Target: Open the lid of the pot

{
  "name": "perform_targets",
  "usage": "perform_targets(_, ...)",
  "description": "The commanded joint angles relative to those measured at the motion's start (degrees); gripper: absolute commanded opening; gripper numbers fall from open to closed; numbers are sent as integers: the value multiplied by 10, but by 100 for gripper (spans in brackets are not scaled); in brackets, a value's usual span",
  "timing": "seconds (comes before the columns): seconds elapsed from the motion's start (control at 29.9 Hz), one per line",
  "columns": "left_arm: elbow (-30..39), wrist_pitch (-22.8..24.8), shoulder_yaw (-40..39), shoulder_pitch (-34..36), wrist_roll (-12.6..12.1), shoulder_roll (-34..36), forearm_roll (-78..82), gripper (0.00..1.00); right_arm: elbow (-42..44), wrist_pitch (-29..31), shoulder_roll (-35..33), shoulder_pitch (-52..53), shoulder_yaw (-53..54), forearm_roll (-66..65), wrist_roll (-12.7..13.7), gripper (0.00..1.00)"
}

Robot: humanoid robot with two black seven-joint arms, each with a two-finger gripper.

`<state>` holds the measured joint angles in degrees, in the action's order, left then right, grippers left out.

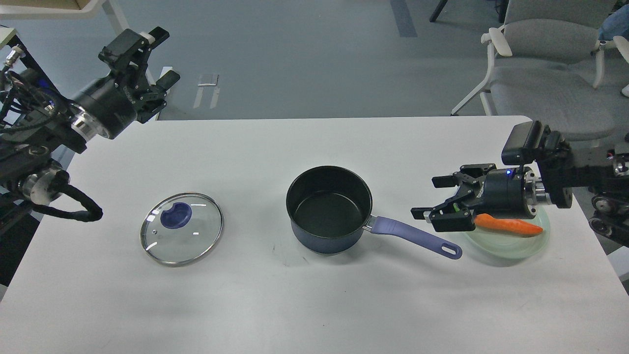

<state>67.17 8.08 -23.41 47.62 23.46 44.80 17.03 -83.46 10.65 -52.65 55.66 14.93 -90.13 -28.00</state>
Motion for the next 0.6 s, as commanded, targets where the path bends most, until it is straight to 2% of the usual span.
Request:
perform_targets(0.0,-12,0,-16,-3,-13,-30,-38,99,30,-58,8,-5,14,197,0,98)
perform_targets(0.13,-27,0,-34,-11,-13,-66,-38,99,74,-106,50,-19,14,442,0,98)
perform_targets(0.3,-51,-6,-48,-21,-15,-99,-31,99,132,-150,120,-41,21,644,0,99)
perform_targets(0.4,-77,-17,-47,-21,-19,-114,-30,99,155,-157,151,-59,28,735,0,99)
perform_targets(0.57,-91,-17,-36,-33,-30,-99,-26,99,197,-154,190,-96,64,809,0,99)
